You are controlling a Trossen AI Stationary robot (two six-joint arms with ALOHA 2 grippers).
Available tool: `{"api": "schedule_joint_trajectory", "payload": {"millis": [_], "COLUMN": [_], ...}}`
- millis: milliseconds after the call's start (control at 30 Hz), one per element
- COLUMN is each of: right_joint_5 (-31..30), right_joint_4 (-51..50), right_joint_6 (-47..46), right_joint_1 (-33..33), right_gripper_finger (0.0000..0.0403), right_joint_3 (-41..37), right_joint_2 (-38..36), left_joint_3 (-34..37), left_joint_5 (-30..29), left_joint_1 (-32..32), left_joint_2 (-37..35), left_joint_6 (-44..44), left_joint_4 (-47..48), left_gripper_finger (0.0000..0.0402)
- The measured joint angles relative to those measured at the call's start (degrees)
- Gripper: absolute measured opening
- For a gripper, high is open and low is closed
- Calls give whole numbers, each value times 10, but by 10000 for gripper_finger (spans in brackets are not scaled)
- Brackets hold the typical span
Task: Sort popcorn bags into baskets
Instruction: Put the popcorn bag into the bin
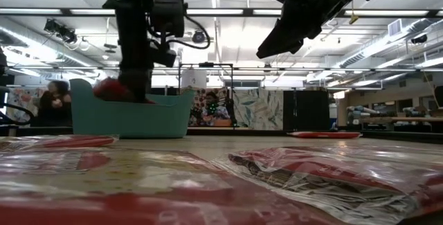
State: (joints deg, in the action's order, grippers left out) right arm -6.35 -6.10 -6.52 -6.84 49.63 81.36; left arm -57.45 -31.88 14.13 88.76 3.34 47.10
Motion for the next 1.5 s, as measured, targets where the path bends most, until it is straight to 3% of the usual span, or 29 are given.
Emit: {"api": "schedule_joint_trajectory", "payload": {"millis": [100, 333, 433, 533, 767, 900, 1067, 1233, 1367, 1500], "right_joint_5": [0, 0, 0, 0, 0, -32, -103, -108, -111, -159], "right_joint_4": [0, -1, -1, -1, -5, -35, -111, -158, -170, -200], "right_joint_6": [0, 0, 0, 0, 0, -10, -9, 11, 42, 90], "right_joint_1": [-4, -7, -7, -7, -7, -6, 15, 66, 104, 134], "right_gripper_finger": [110, 110, 110, 110, 110, 110, 110, 110, 110, 110], "right_joint_3": [0, 0, 0, 0, 0, 0, 0, 0, 0, 0], "right_joint_2": [0, 0, 0, 0, 0, 0, 0, 0, 0, 0], "left_joint_3": [3, 41, 53, 61, 56, 28, -16, -23, -23, -22], "left_joint_5": [-7, -52, -31, -3, -27, -28, 11, 84, 97, 97], "left_joint_1": [-13, -14, -9, -6, -9, -13, -31, -54, -74, -97], "left_joint_2": [-3, -6, -7, -7, -7, -7, -17, -41, -48, -48], "left_joint_6": [64, 121, 124, 138, 139, 115, 75, 55, 43, 29], "left_joint_4": [-23, -58, -70, -69, -52, -23, -9, -73, -97, -102], "left_gripper_finger": [9, 6, 9, 34, 122, 144, 148, 148, 148, 148]}}
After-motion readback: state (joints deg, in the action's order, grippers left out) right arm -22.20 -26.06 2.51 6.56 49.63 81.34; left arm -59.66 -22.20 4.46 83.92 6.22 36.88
